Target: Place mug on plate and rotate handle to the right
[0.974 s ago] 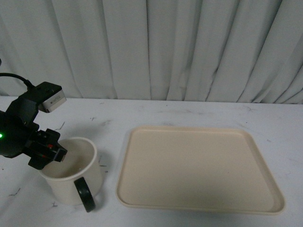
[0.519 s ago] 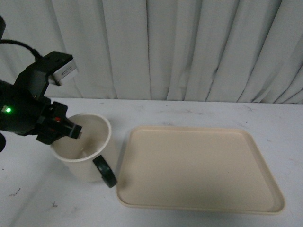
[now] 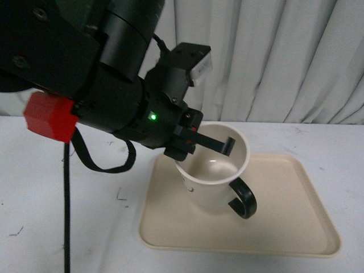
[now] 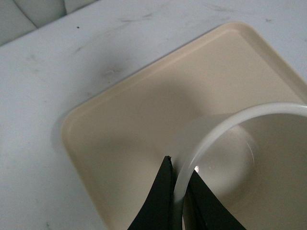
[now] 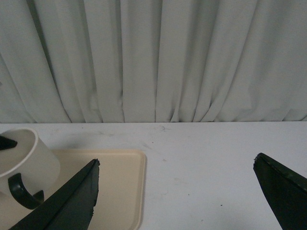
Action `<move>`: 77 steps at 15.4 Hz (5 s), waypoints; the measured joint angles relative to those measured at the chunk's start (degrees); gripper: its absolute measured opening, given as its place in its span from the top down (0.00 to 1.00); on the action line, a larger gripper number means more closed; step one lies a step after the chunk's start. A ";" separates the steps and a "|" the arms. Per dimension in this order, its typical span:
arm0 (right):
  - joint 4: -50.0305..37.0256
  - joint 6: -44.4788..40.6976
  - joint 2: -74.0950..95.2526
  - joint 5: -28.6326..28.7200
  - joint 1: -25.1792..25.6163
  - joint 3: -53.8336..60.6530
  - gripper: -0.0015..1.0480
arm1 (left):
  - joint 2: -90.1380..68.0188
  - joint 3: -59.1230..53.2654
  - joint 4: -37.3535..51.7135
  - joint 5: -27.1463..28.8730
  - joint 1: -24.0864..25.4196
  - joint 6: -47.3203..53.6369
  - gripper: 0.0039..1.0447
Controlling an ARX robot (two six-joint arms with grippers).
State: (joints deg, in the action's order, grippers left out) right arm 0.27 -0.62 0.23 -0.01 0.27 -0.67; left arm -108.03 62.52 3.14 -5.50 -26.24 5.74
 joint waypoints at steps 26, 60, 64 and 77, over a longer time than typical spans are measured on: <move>0.02 -0.02 0.00 0.02 0.00 0.00 0.06 | 42.56 -35.71 38.47 15.37 5.31 -5.14 0.25; -0.07 0.00 0.00 0.02 0.00 0.00 0.06 | 107.54 -61.96 -3.41 5.49 26.12 -5.68 0.99; -0.02 0.00 0.00 0.00 0.00 0.00 0.06 | 107.54 -61.94 -3.34 5.51 26.12 -5.73 0.71; -0.02 0.00 0.00 0.00 0.00 0.00 0.06 | 107.54 -61.94 -3.34 5.51 26.12 -5.73 0.06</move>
State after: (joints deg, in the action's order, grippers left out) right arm 0.25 -0.62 0.23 -0.01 0.27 -0.67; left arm -0.49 0.58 -0.21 0.01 -0.12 0.01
